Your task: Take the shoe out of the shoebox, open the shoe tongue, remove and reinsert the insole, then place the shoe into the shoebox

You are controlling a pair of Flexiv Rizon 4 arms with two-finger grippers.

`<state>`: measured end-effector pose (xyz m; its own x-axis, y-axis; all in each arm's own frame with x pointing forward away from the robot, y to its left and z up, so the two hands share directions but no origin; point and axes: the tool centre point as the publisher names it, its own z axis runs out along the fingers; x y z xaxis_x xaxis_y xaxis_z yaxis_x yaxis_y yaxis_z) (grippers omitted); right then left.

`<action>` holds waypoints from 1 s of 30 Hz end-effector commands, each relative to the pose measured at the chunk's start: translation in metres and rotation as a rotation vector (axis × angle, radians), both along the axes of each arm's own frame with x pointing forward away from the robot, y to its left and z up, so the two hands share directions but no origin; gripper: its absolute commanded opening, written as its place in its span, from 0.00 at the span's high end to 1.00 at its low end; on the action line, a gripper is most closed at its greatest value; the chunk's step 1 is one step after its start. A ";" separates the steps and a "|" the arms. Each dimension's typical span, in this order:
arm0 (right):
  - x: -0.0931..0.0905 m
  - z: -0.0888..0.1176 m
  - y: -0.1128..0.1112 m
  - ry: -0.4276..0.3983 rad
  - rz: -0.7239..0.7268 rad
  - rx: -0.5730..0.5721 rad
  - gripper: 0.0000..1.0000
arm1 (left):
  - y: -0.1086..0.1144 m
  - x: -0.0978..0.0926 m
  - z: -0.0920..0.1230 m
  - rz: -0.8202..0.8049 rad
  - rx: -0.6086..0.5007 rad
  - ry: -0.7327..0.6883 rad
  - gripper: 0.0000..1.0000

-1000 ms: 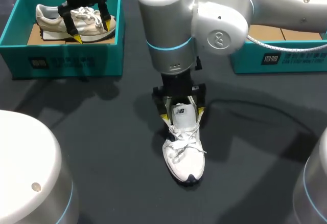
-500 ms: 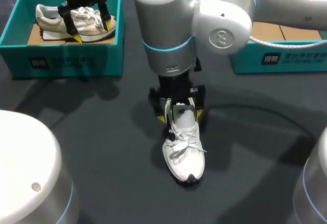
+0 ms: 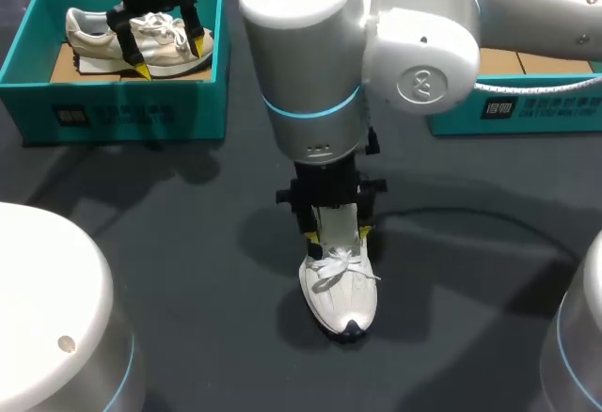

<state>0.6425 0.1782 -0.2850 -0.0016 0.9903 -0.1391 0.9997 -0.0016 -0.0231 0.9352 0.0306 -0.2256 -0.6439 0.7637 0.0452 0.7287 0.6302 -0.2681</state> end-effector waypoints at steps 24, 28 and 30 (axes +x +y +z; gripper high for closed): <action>0.059 -0.027 -0.008 0.018 0.129 -0.010 0.81 | 0.000 0.000 0.000 -0.001 0.001 0.000 0.00; 0.048 -0.020 -0.004 0.026 0.099 -0.047 0.76 | 0.000 0.000 0.000 -0.001 0.001 0.000 0.00; 0.042 -0.021 -0.003 0.033 0.076 -0.053 0.76 | 0.000 0.000 0.000 -0.001 0.001 0.000 0.00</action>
